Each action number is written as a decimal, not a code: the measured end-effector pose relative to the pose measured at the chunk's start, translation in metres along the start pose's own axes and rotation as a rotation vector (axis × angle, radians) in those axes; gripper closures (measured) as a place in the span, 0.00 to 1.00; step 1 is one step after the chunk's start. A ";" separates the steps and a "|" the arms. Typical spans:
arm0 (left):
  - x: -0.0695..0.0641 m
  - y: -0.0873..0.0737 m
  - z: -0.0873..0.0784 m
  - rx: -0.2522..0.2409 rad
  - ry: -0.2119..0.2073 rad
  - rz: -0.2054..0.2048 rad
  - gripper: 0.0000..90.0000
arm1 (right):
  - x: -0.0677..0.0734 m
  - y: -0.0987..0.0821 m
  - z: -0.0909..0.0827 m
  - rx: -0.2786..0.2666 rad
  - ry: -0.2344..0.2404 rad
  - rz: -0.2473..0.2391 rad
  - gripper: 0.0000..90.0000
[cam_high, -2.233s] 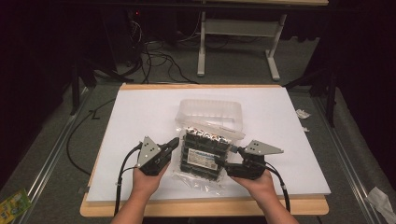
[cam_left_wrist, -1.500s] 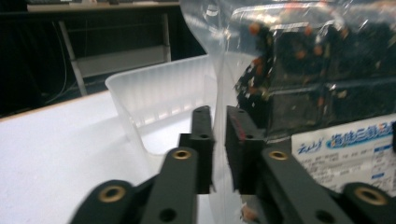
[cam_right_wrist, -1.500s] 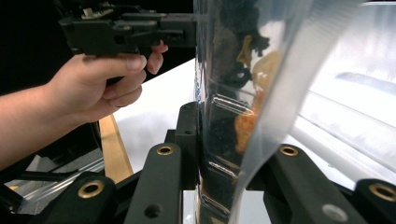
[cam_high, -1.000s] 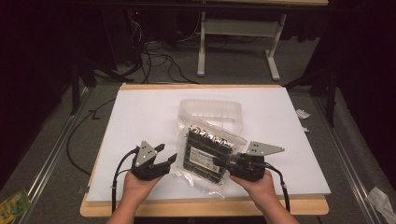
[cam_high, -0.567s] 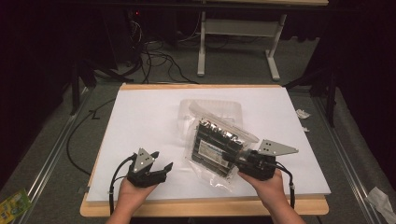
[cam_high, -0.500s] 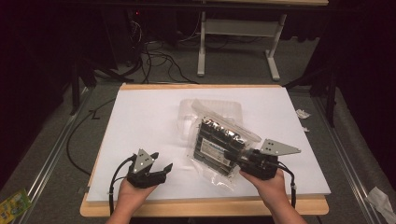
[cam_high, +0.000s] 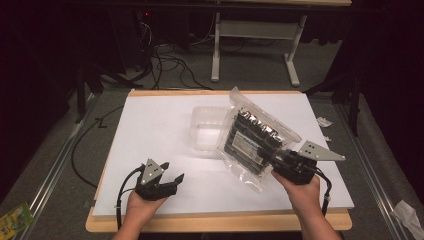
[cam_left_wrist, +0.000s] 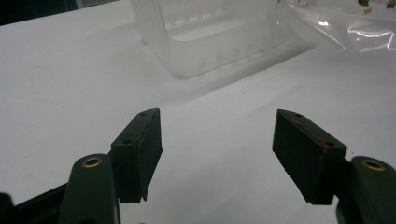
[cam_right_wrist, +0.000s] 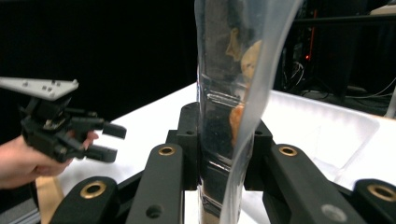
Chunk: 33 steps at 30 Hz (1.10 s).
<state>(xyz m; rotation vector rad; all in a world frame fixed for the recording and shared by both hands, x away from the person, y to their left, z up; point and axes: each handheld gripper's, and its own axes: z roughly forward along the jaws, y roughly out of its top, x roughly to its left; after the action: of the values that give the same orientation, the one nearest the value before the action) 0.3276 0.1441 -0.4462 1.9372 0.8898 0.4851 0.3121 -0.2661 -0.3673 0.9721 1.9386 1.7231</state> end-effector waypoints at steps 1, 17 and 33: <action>0.000 0.000 0.000 -0.001 0.000 -0.001 0.37 | -0.002 0.002 0.000 -0.007 -0.004 0.004 0.83; 0.002 0.001 0.003 -0.013 -0.006 0.001 0.37 | -0.033 0.045 0.035 -0.003 -0.100 -0.035 0.83; -0.001 0.003 0.002 -0.018 -0.035 0.013 0.37 | -0.041 0.055 0.099 0.038 -0.096 -0.079 0.83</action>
<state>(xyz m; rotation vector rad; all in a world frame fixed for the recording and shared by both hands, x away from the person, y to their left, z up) 0.3289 0.1411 -0.4440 1.9303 0.8485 0.4639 0.4212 -0.2234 -0.3386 0.9601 1.9286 1.5731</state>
